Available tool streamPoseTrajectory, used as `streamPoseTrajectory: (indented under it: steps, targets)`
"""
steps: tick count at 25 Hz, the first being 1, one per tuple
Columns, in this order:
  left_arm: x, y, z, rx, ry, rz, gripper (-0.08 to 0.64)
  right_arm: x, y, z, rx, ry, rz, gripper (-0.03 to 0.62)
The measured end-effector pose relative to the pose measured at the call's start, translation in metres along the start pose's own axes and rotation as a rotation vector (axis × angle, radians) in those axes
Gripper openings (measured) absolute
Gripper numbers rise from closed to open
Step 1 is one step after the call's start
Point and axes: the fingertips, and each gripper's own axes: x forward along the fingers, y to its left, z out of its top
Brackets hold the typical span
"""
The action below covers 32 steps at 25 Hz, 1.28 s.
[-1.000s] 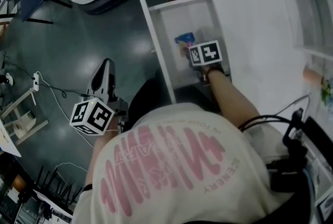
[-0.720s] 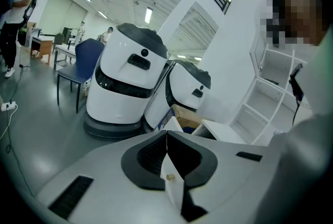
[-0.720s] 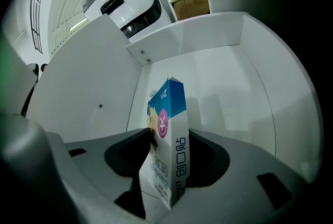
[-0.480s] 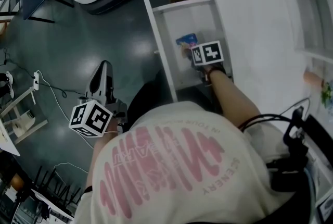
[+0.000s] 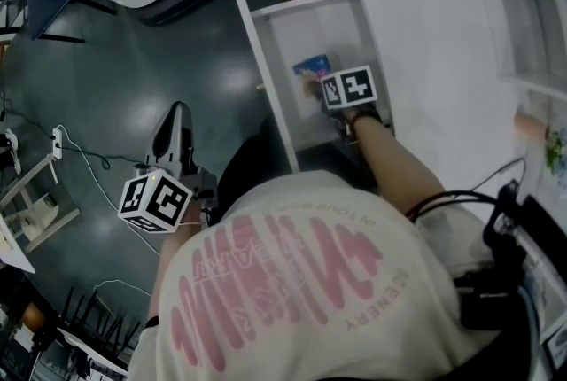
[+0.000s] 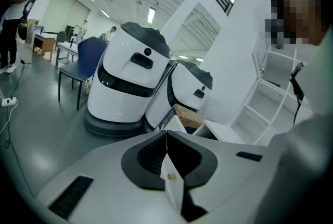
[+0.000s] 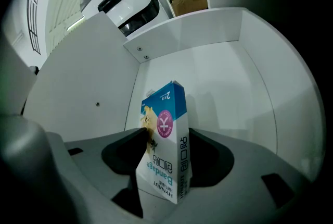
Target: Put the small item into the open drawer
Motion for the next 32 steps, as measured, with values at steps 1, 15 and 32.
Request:
streamPoseTrajectory:
  steps: [1, 15, 32]
  targets:
    - [0.001, -0.001, 0.000, 0.000, 0.002, -0.002, 0.030, 0.001, 0.000, -0.001, 0.004, 0.003, 0.004, 0.257]
    - [-0.010, 0.001, 0.004, 0.004, -0.005, 0.021, 0.029, 0.004, 0.003, -0.005, 0.043, 0.028, 0.031, 0.278]
    - [-0.009, -0.003, 0.004, 0.001, -0.009, 0.026, 0.029, 0.006, 0.005, -0.004, 0.030, 0.017, -0.006, 0.285]
